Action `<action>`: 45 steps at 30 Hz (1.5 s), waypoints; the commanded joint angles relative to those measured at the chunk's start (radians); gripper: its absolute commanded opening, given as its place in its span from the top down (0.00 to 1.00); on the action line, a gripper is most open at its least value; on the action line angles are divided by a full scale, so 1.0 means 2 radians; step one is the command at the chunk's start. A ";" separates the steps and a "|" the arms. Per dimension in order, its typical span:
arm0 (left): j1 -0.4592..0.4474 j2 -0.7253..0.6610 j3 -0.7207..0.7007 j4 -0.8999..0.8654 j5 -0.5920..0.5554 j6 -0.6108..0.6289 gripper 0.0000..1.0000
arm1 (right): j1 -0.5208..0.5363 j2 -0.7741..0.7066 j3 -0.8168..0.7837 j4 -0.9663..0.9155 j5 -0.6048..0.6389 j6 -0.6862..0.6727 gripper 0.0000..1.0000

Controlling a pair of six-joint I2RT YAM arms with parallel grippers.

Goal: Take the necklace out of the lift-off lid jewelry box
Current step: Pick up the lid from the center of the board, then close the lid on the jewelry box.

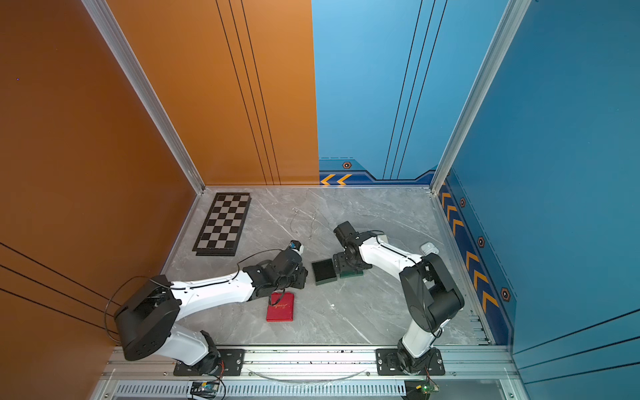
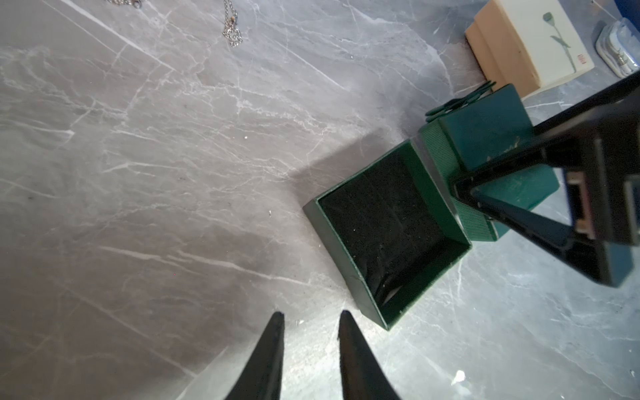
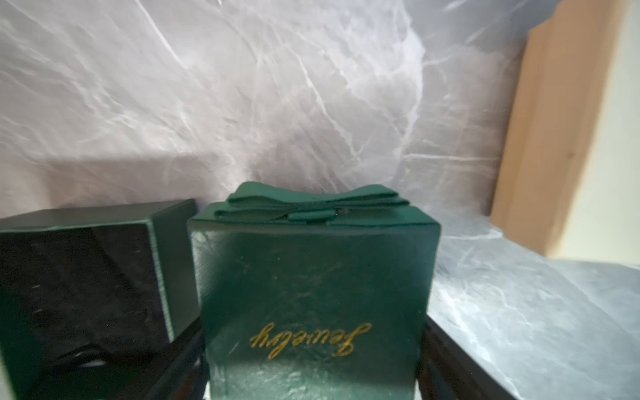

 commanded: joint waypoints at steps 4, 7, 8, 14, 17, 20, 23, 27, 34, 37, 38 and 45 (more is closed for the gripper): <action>0.007 -0.006 -0.018 0.003 -0.002 0.008 0.71 | 0.016 -0.025 0.030 -0.038 0.008 0.015 0.14; 0.009 -0.009 -0.021 0.006 -0.002 0.009 0.71 | 0.034 -0.021 0.042 -0.044 0.008 0.025 0.14; 0.009 -0.010 -0.022 0.006 -0.002 0.009 0.71 | 0.040 -0.019 0.046 -0.046 0.008 0.029 0.14; 0.009 -0.017 -0.027 0.006 -0.001 0.010 0.71 | 0.072 0.005 0.070 -0.047 0.006 0.050 0.14; 0.010 -0.020 -0.030 0.007 0.000 0.011 0.71 | 0.077 0.022 0.080 -0.047 0.006 0.057 0.14; 0.010 -0.021 -0.032 0.008 0.004 0.012 0.71 | 0.101 0.038 0.090 -0.047 0.008 0.064 0.14; 0.010 -0.022 -0.033 0.008 0.006 0.014 0.71 | 0.112 0.051 0.099 -0.047 0.010 0.068 0.14; 0.012 -0.024 -0.034 0.007 0.008 0.017 0.71 | 0.124 0.063 0.109 -0.047 0.010 0.071 0.14; 0.014 -0.027 -0.043 0.015 0.011 0.016 0.71 | 0.128 0.070 0.113 -0.049 0.017 0.074 0.14; 0.014 -0.027 -0.043 0.016 0.012 0.016 0.71 | 0.128 0.071 0.114 -0.051 0.021 0.076 0.14; 0.015 -0.028 -0.044 0.016 0.011 0.016 0.71 | 0.127 0.072 0.114 -0.051 0.023 0.077 0.14; 0.014 -0.016 -0.042 0.024 0.021 0.013 0.71 | 0.119 0.079 0.117 -0.052 0.020 0.080 0.13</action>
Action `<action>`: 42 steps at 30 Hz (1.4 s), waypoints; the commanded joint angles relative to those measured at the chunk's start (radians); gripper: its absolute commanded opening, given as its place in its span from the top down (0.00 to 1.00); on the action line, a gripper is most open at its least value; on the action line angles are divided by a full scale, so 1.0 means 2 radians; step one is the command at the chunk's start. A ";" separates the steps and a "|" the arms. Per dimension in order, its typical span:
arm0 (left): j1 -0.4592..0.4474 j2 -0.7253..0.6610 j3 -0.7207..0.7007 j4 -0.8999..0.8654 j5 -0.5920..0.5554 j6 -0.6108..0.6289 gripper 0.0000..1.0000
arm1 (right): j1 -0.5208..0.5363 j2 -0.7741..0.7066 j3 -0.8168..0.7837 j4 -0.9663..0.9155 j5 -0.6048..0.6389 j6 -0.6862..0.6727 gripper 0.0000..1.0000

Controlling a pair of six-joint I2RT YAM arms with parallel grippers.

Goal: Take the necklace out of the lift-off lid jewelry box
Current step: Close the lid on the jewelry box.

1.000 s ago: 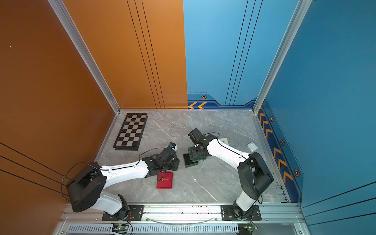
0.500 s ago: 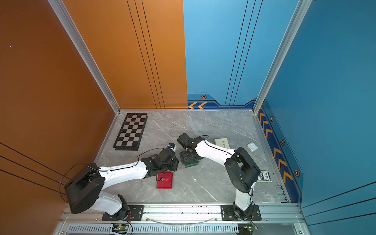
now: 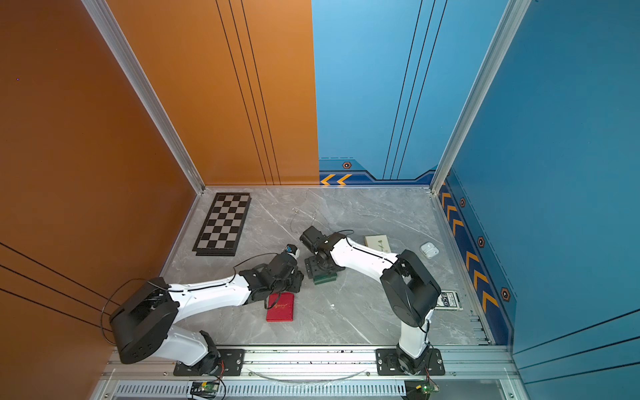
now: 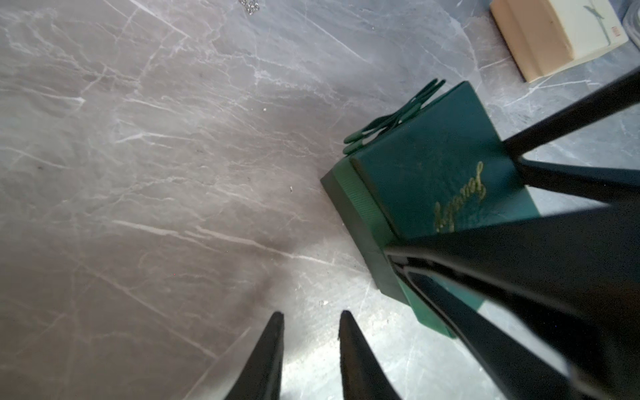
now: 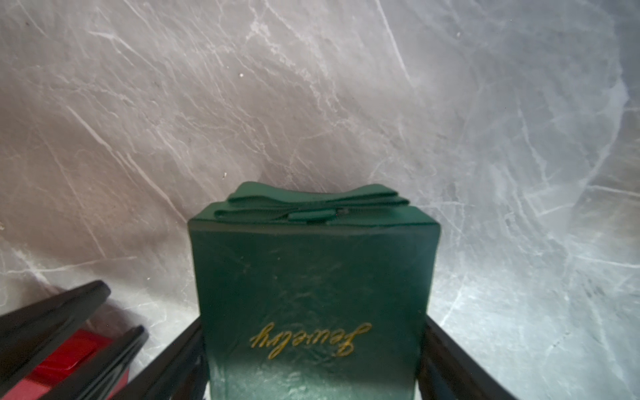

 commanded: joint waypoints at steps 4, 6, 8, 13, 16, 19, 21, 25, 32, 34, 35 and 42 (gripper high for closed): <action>0.004 0.004 -0.003 0.008 0.013 0.004 0.71 | -0.006 0.015 0.016 -0.020 0.007 0.009 0.13; 0.004 0.007 -0.001 0.007 0.014 0.005 0.71 | -0.006 0.016 0.018 -0.020 0.006 0.008 0.13; 0.004 0.010 0.000 0.007 0.016 0.006 0.71 | -0.006 0.019 0.020 -0.021 0.006 0.004 0.13; 0.004 0.019 0.002 0.009 0.017 0.006 0.71 | -0.009 0.024 0.027 -0.030 0.008 -0.006 0.13; 0.003 0.020 0.001 0.012 0.016 0.004 0.71 | -0.010 0.030 0.032 -0.037 0.007 -0.010 0.13; 0.004 0.021 0.000 0.014 0.016 0.003 0.71 | -0.010 0.036 0.035 -0.042 0.004 -0.014 0.13; 0.004 0.022 0.000 0.014 0.016 0.004 0.71 | -0.011 0.040 0.037 -0.044 0.005 -0.015 0.13; 0.005 0.024 0.000 0.014 0.018 0.004 0.71 | -0.011 0.049 0.039 -0.047 -0.001 -0.017 0.13; 0.006 0.024 0.000 0.013 0.015 0.003 0.71 | -0.013 0.075 0.045 -0.056 -0.003 -0.021 0.13; 0.006 0.021 -0.002 0.014 0.013 0.003 0.71 | -0.015 0.083 0.045 -0.056 -0.005 -0.021 0.14; 0.006 0.020 -0.003 0.014 0.013 0.003 0.71 | -0.015 0.086 0.045 -0.056 -0.005 -0.022 0.14; 0.014 -0.008 -0.012 -0.002 -0.002 0.005 0.70 | -0.032 0.088 0.044 -0.054 0.007 -0.026 0.14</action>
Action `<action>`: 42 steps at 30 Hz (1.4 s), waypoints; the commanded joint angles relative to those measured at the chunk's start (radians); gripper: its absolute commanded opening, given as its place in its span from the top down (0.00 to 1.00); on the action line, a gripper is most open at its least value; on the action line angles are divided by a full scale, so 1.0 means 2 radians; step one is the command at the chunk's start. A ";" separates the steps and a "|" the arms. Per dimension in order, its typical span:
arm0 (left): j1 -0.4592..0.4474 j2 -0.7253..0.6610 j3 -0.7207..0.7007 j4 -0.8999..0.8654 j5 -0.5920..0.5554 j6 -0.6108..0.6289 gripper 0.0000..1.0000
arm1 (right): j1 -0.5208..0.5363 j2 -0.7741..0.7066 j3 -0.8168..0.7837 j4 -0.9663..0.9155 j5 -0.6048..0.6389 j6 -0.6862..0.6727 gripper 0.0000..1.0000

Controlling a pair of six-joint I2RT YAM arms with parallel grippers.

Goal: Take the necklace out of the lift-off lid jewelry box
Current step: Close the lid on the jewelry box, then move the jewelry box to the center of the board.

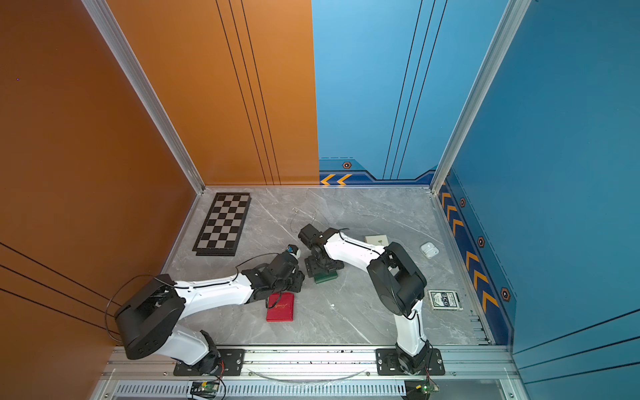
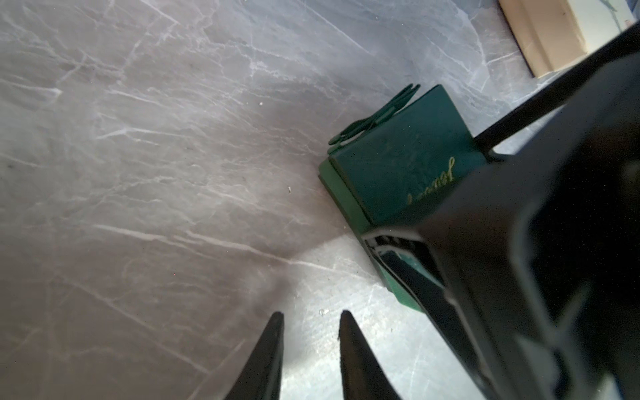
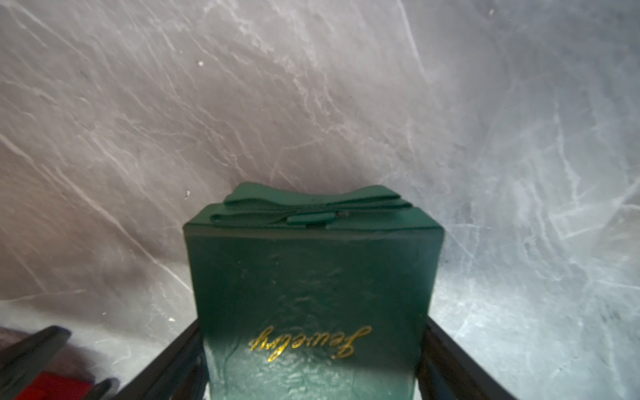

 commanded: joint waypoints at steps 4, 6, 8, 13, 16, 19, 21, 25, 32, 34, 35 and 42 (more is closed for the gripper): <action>0.011 -0.053 -0.015 -0.031 -0.024 0.008 0.69 | -0.058 0.019 -0.006 -0.014 0.023 -0.025 0.14; 0.014 -0.070 -0.020 -0.041 -0.031 0.010 0.69 | -0.082 0.022 -0.003 -0.013 0.024 -0.036 0.14; 0.017 -0.086 -0.024 -0.048 -0.036 0.010 0.68 | -0.103 0.024 0.000 -0.013 0.029 -0.048 0.14; 0.025 -0.122 -0.036 -0.067 -0.048 0.010 0.68 | -0.148 0.043 0.016 -0.013 0.027 -0.079 0.15; 0.028 -0.136 -0.039 -0.076 -0.054 0.010 0.67 | -0.161 0.055 0.026 -0.013 0.025 -0.092 0.15; 0.030 -0.146 -0.043 -0.081 -0.058 0.007 0.67 | -0.173 0.059 0.028 -0.013 0.026 -0.098 0.15; 0.031 -0.151 -0.044 -0.084 -0.058 0.007 0.67 | -0.180 0.058 0.024 -0.013 0.025 -0.099 0.15; 0.032 -0.158 -0.045 -0.087 -0.061 0.007 0.67 | -0.187 0.057 0.021 -0.013 0.024 -0.103 0.15; 0.035 -0.157 -0.045 -0.090 -0.060 0.007 0.67 | -0.184 0.058 0.025 -0.013 0.014 -0.095 0.13; 0.035 -0.156 -0.044 -0.092 -0.061 0.007 0.67 | -0.184 0.053 0.023 -0.011 0.011 -0.092 0.11; 0.035 -0.157 -0.044 -0.092 -0.061 0.007 0.66 | -0.184 0.050 0.023 -0.010 0.010 -0.090 0.10; 0.038 -0.166 -0.037 -0.110 -0.062 0.018 0.63 | -0.184 0.020 0.030 -0.009 0.009 -0.086 0.05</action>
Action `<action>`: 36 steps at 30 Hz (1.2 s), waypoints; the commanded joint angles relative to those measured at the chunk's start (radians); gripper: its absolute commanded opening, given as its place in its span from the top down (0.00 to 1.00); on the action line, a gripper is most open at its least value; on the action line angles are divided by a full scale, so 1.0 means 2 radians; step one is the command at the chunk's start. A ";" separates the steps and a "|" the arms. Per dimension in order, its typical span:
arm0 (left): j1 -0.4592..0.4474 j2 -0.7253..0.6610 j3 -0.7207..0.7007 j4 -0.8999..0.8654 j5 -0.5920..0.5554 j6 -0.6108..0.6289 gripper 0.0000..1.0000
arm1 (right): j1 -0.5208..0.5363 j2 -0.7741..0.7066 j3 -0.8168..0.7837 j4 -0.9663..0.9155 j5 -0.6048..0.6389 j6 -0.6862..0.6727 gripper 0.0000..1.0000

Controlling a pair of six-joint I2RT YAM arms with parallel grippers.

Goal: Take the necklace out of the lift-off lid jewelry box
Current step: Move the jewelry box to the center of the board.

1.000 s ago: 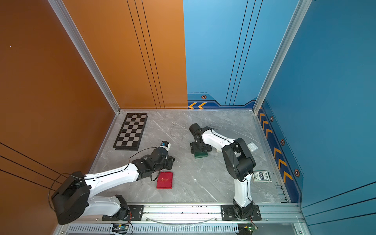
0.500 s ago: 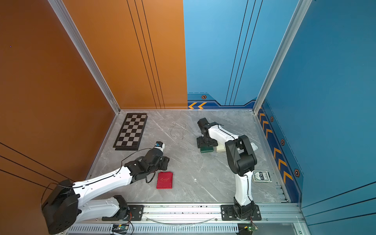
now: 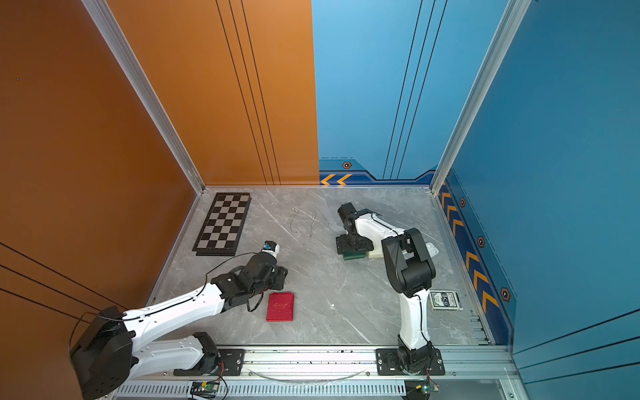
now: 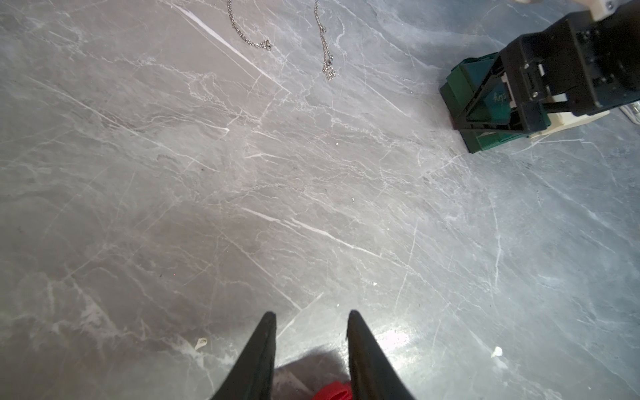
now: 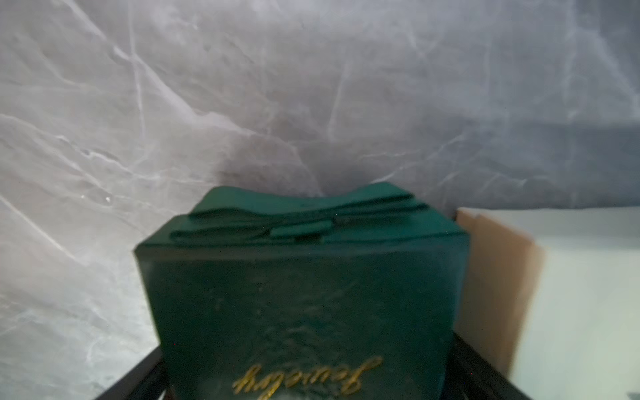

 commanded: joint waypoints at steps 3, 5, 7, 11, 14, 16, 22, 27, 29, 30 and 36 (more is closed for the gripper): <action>0.007 -0.019 0.006 -0.039 -0.016 0.017 0.60 | -0.003 -0.041 -0.001 -0.013 0.011 0.006 0.02; 0.009 -0.024 0.009 -0.048 -0.017 0.019 0.58 | -0.003 -0.058 -0.003 -0.013 0.011 0.006 0.01; 0.010 -0.030 0.011 -0.054 -0.018 0.020 0.57 | -0.003 -0.075 -0.006 -0.013 0.012 0.007 0.00; 0.012 -0.042 0.012 -0.066 -0.021 0.022 0.56 | -0.003 -0.112 -0.018 -0.014 0.014 0.008 0.00; 0.015 -0.051 0.014 -0.082 -0.018 0.022 0.56 | 0.001 -0.137 -0.030 -0.014 0.008 0.008 0.00; 0.016 -0.059 0.016 -0.101 -0.015 0.019 0.56 | 0.010 -0.154 -0.040 -0.015 0.001 0.011 0.00; 0.016 -0.105 0.007 -0.171 0.015 -0.004 0.55 | 0.085 -0.200 -0.095 0.010 -0.034 0.040 0.01; 0.012 -0.141 -0.004 -0.221 0.055 -0.036 0.56 | 0.162 -0.220 -0.152 0.078 -0.087 0.096 0.04; 0.004 -0.153 -0.020 -0.225 0.073 -0.057 0.57 | 0.197 -0.221 -0.173 0.112 -0.101 0.118 0.06; 0.000 -0.158 -0.028 -0.224 0.078 -0.066 0.57 | 0.207 -0.221 -0.180 0.125 -0.103 0.128 0.07; -0.029 -0.195 -0.066 -0.224 0.082 -0.118 0.57 | 0.263 -0.213 -0.217 0.201 -0.117 0.175 0.10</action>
